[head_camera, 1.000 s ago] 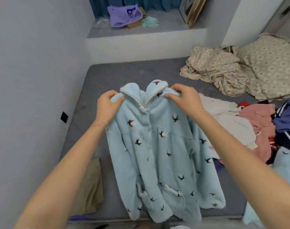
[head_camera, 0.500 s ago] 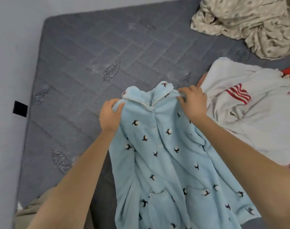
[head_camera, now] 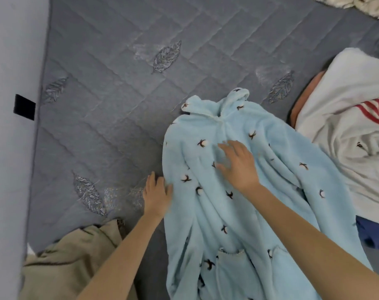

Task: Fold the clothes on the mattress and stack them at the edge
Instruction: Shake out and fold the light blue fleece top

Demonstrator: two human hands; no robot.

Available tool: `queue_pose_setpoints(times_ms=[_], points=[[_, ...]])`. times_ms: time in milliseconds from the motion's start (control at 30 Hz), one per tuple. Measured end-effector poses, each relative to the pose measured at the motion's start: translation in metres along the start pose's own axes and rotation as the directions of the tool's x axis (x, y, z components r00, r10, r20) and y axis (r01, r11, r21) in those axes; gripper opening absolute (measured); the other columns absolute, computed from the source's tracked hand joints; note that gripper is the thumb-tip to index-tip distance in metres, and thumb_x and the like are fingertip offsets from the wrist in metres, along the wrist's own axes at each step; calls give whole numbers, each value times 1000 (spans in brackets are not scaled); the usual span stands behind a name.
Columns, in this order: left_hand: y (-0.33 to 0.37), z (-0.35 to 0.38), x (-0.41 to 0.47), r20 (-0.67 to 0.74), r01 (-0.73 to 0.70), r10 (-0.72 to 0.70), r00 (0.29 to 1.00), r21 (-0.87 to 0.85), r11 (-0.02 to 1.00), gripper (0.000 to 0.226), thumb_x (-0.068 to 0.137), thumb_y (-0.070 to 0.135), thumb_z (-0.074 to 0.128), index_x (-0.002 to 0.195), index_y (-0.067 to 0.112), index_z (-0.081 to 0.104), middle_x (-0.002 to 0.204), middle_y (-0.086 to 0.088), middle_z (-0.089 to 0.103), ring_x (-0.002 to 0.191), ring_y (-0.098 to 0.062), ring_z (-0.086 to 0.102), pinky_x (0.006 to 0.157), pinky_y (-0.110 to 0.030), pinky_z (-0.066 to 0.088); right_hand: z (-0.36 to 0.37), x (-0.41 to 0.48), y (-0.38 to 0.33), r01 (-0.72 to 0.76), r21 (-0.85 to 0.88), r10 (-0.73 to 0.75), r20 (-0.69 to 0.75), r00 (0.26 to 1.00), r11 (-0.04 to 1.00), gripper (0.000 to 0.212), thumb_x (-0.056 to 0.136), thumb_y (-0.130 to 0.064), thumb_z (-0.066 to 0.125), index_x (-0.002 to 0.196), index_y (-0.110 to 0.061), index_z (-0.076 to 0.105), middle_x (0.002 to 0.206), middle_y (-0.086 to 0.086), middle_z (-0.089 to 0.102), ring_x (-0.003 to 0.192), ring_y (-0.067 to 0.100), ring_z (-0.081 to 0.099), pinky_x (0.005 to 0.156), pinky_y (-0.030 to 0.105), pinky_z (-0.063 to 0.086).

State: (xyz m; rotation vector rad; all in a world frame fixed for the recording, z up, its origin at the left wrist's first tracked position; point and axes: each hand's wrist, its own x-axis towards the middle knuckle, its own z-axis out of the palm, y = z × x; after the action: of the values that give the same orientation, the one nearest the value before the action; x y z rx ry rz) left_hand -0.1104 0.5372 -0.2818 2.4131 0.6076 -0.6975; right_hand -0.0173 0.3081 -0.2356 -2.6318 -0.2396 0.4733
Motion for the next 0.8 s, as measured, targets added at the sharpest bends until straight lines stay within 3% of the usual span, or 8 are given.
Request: queue_pose_setpoints(times_ms=[67, 133, 200, 400, 533, 633, 733, 800], points=[[4, 8, -4, -32, -139, 135, 990, -148, 979, 30, 100, 22, 46, 125, 7, 53, 149, -13, 36, 140, -25, 30, 113, -46, 27, 19, 0, -13, 46, 15, -46, 60, 997, 999, 55, 91, -32, 63, 142, -17, 46, 151, 10, 35, 142, 28, 28, 115, 42, 22], [10, 9, -10, -66, -183, 172, 983, -439, 880, 14, 98, 15, 49, 110, 16, 56, 117, -8, 60, 104, -5, 57, 91, -30, 49, 33, 0, -28, 86, 66, -91, 87, 992, 994, 56, 92, -31, 62, 143, -17, 44, 153, 9, 32, 143, 26, 26, 117, 39, 21], [11, 4, -16, -106, -191, 159, 982, -574, 796, 11, 99, 14, 49, 97, 24, 49, 94, 3, 63, 76, 5, 59, 68, -15, 48, 39, -2, -41, 127, 138, -140, 86, 986, 982, 56, 93, -26, 61, 144, -15, 42, 154, 10, 31, 144, 25, 25, 119, 35, 18], [9, -20, -34, -71, -189, 213, 974, -774, 605, 12, 95, 8, 56, 90, 5, 45, 81, -2, 52, 74, -14, 49, 65, -28, 46, 29, 4, -81, 495, 130, -512, 240, 825, 859, 69, 87, 4, 49, 149, -22, 30, 158, 1, 23, 149, 23, 8, 117, 30, -1], [12, -28, -46, 33, -47, 180, 983, -905, 423, 9, 97, 11, 51, 97, 3, 53, 91, -8, 58, 86, -13, 56, 75, -25, 49, 24, 13, -104, 637, -76, -541, 455, 707, 767, 67, 88, 1, 47, 148, -27, 33, 148, -2, 40, 147, 18, 13, 115, 38, -15], [15, -25, -51, 253, 246, 12, 967, -950, 194, 23, 103, 15, 37, 94, 6, 57, 84, -7, 58, 74, -12, 56, 64, -21, 49, 16, 26, -104, 648, -215, -481, 511, 712, 731, 42, 91, -8, 45, 128, -24, 56, 121, -1, 58, 124, 20, 40, 114, 39, 4], [14, -15, -51, 400, 383, 25, 916, -892, 241, 22, 101, 14, 43, 115, 6, 58, 100, -9, 65, 83, -11, 64, 69, -21, 53, 13, 26, -98, 629, -146, -515, 450, 730, 764, 25, 89, -15, 51, 110, -19, 64, 109, -1, 62, 105, 19, 45, 83, 28, 27], [15, -14, -51, 429, 409, 46, 902, -884, 226, 28, 101, 17, 45, 124, 6, 57, 108, -7, 67, 93, -13, 65, 73, -22, 53, 13, 22, -93, 591, -84, -516, 399, 758, 803, 23, 87, -12, 53, 106, -16, 65, 106, 0, 63, 101, 20, 47, 84, 30, 35]])
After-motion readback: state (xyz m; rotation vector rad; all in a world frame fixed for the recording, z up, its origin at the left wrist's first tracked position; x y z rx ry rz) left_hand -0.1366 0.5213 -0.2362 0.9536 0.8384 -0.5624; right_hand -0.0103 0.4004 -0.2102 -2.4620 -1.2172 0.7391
